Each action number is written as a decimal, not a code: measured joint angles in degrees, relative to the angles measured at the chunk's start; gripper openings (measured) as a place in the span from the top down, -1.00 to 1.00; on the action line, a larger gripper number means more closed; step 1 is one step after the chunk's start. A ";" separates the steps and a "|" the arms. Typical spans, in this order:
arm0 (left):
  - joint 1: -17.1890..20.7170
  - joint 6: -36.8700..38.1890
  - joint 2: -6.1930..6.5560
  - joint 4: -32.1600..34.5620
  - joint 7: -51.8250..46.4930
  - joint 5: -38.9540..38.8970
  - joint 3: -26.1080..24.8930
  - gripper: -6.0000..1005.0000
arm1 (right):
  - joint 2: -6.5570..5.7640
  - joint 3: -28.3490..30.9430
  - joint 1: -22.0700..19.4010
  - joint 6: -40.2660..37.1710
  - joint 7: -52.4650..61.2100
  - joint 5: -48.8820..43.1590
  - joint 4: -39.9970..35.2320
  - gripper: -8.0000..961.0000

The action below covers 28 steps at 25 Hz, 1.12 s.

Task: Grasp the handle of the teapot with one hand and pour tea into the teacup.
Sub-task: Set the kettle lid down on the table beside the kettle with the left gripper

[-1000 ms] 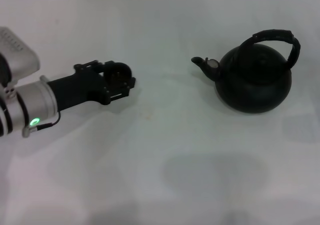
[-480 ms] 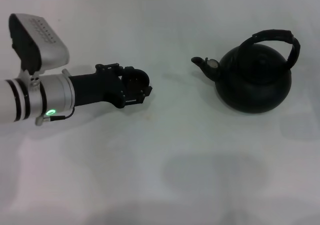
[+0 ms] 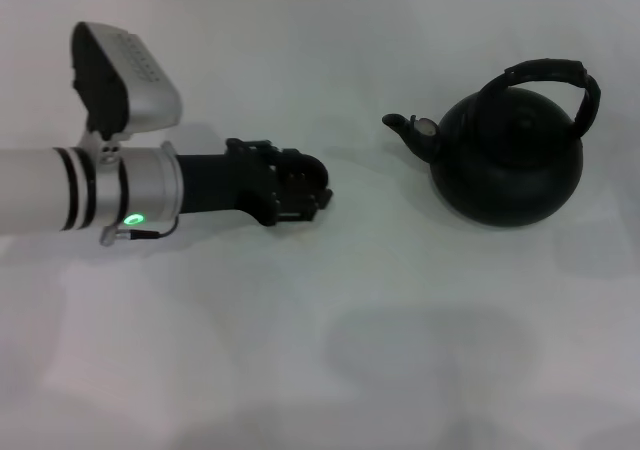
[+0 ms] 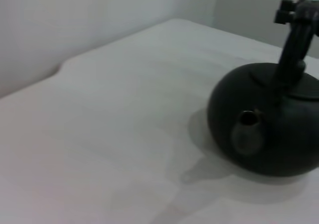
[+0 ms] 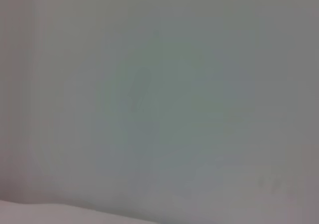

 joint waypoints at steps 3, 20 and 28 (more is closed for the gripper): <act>-1.30 -0.45 -0.42 0.59 -1.81 1.94 0.36 -0.41 | 0.00 0.00 -0.22 0.03 -0.58 0.00 -0.06 -0.13; -2.04 3.31 -0.83 1.25 -2.95 4.09 0.43 -0.41 | -0.08 0.04 -0.26 -0.04 -0.93 0.03 0.04 -0.13; -2.31 3.94 -1.01 1.32 0.55 1.77 0.42 -0.41 | -0.09 0.04 0.11 -0.44 -0.92 0.01 0.16 -0.12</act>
